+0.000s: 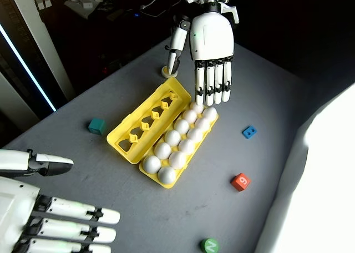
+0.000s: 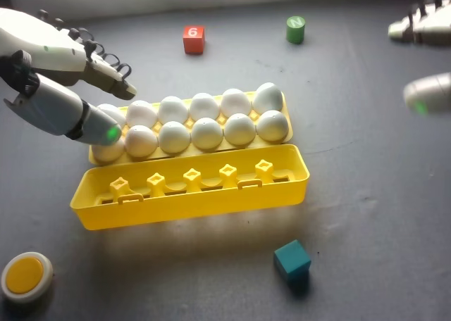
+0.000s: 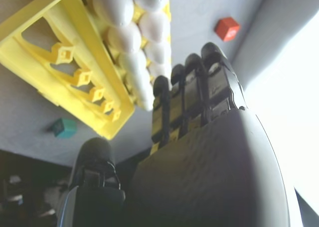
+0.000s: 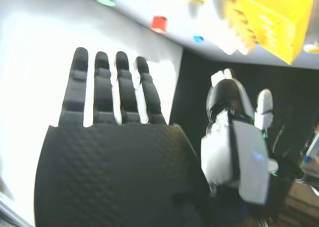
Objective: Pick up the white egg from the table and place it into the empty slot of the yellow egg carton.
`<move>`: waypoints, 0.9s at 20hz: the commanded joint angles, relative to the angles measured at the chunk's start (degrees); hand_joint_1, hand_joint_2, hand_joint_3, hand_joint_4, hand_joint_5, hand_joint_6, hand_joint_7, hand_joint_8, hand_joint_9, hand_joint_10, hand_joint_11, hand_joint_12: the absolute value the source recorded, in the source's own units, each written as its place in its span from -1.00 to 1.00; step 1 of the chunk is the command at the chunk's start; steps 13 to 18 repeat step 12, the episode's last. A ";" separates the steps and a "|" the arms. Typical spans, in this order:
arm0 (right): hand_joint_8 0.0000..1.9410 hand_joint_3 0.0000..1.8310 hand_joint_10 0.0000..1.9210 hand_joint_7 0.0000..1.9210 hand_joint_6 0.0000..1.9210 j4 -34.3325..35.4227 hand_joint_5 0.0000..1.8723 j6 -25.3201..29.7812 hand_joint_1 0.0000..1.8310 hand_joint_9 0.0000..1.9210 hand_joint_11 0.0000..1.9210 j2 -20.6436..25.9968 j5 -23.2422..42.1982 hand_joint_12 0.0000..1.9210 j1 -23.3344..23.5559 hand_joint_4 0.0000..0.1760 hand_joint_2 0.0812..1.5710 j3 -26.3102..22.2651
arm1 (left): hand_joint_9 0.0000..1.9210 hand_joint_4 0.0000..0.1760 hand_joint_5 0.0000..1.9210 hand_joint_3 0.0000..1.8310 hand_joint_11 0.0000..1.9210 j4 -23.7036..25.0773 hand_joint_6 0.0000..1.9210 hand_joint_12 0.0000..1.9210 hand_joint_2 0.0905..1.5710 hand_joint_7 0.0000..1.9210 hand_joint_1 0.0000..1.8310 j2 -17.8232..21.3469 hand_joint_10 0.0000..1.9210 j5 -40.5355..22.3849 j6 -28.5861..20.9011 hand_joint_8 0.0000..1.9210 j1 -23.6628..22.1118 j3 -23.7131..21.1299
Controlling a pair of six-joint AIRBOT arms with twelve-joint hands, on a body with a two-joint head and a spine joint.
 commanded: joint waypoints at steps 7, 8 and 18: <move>-1.00 -1.00 -1.00 -0.85 -1.00 -2.71 -0.81 0.55 -0.95 -0.87 -1.00 4.43 11.89 -0.58 -4.07 -1.00 0.51 -4.80 | -0.89 -1.00 -0.82 -1.00 -1.00 0.30 -1.00 -0.76 0.63 -0.85 -1.00 0.05 -1.00 4.65 0.02 -1.00 -1.33 0.04; -1.00 -1.00 -1.00 -0.86 -1.00 -2.71 -0.81 0.44 -0.97 -0.88 -1.00 4.48 11.39 -0.61 -3.71 -1.00 0.52 -4.91 | -0.90 -1.00 -0.83 -1.00 -1.00 0.30 -1.00 -0.79 0.64 -0.86 -1.00 0.11 -1.00 4.64 0.02 -1.00 -1.35 -0.08; -1.00 -1.00 -1.00 -0.83 -1.00 -2.69 -0.79 0.49 -0.93 -0.86 -1.00 4.39 10.67 -0.56 -2.73 -1.00 0.52 -5.52 | -0.90 -1.00 -0.83 -1.00 -1.00 0.29 -1.00 -0.82 0.64 -0.86 -1.00 0.19 -1.00 4.47 0.02 -1.00 -1.35 0.54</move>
